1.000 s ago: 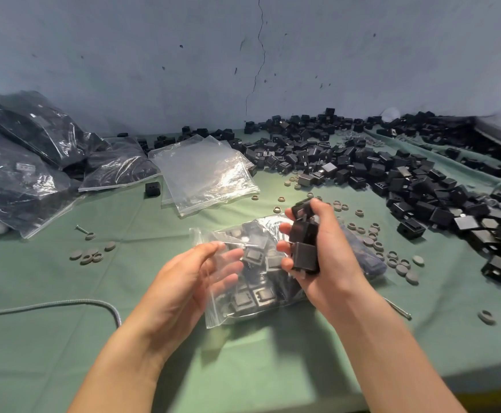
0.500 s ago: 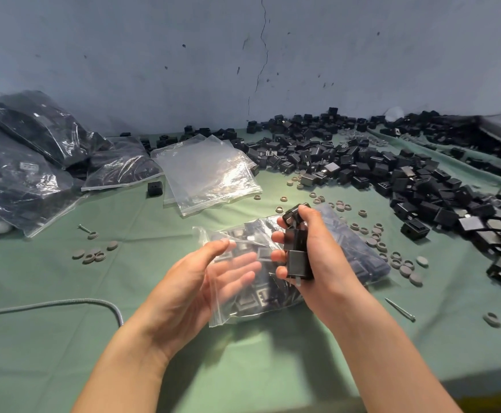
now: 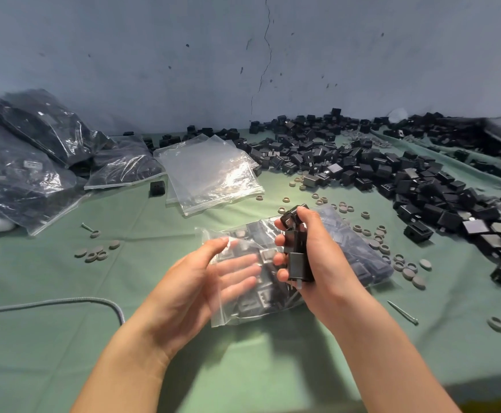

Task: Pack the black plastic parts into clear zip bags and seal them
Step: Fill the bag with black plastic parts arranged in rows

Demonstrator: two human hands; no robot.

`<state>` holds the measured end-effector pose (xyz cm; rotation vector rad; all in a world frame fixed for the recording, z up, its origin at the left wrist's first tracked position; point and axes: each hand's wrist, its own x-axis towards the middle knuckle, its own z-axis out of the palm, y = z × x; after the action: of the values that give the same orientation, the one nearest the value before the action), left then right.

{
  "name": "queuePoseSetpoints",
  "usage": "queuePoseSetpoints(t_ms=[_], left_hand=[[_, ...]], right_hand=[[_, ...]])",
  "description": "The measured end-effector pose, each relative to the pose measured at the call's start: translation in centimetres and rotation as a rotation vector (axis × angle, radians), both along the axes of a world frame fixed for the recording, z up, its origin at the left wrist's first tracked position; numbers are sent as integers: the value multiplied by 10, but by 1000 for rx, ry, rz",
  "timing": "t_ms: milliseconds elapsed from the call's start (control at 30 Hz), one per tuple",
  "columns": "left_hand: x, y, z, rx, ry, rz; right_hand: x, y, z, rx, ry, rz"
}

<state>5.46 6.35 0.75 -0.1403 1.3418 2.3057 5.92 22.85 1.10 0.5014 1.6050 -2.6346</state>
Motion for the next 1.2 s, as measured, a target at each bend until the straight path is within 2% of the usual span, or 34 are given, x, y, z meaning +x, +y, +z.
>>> queuePoseSetpoints(t_ms=[67,133,200,233,300,400,467,600,700,767,833,900,1033,1200], left_hand=[[-3,-2,0,-162,75,191],[-4,-4,-5,-444,219,432],[-1,-8,-8,-775,478,639],[3,-8,-8,-850,631,678],[12,-4,-4,-833,850,569],[21,5,-4,-831,1029,321],[22,8,-7,-854,1088,307],[21,4,-3,-784,1059,381],[14,-10,-2,-663,874,427],[7,-25,-8,-738,768,502],[1,-39,-18,-917,681,546],[-2,-43,-26,-985,584,517],[-6,-29,-33,-810,438,369],[-13,-14,-37,-659,337,369]], right_hand=[[1,1,0,13,18,45],[2,3,-1,69,48,96],[4,2,0,154,111,172],[4,0,1,193,146,215],[6,-6,4,246,197,291],[9,-15,6,292,288,371],[11,-16,6,327,338,388],[13,-16,4,367,339,443],[12,-11,5,339,297,315],[9,0,6,301,252,121],[5,13,8,234,198,-39],[4,23,10,167,158,-151],[1,31,10,105,94,-278],[-1,35,11,87,82,-326]])
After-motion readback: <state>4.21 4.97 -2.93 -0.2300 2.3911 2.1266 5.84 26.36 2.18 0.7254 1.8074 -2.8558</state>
